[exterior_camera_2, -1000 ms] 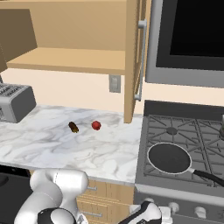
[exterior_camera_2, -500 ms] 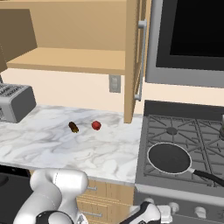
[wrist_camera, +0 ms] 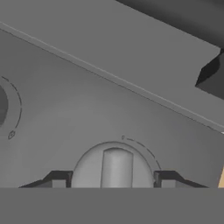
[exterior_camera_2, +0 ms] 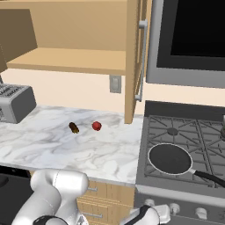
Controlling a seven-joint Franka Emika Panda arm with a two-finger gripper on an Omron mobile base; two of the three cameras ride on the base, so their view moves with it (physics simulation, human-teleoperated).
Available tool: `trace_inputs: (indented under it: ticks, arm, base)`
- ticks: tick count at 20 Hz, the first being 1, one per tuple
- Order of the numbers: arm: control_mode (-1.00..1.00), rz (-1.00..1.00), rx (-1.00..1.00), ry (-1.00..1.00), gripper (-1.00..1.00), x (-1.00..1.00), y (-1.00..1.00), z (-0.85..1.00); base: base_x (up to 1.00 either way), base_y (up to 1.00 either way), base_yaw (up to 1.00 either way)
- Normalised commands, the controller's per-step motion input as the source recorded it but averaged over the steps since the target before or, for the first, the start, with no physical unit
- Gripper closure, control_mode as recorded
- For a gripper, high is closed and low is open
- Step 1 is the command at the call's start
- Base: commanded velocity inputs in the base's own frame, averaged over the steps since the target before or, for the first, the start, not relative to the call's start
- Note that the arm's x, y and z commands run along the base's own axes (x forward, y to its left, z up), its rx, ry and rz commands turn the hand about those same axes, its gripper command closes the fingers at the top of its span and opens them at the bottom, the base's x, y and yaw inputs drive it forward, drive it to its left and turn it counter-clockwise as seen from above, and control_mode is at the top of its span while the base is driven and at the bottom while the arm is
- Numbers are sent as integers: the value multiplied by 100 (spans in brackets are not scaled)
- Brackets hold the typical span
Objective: Pick the pan from the cabinet and place it on the stove. Then turn on the stove burner for the pan.
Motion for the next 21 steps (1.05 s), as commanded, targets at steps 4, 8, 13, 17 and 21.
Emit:
trace_inputs:
  ticks: [4,8,13,17,21]
  arm:
    - [-100,0,-27,0,100,-17,0,0]
    - [-100,0,-30,-1,100,-18,0,5]
    - [-100,0,-31,-4,100,-17,0,1]
    - [-100,0,-31,-7,100,-19,0,0]
    - [-100,0,-30,-9,100,-19,0,0]
  base:
    - [0,0,0]
    - [0,0,0]
    - [0,0,0]
    - [0,0,0]
    - [0,0,0]
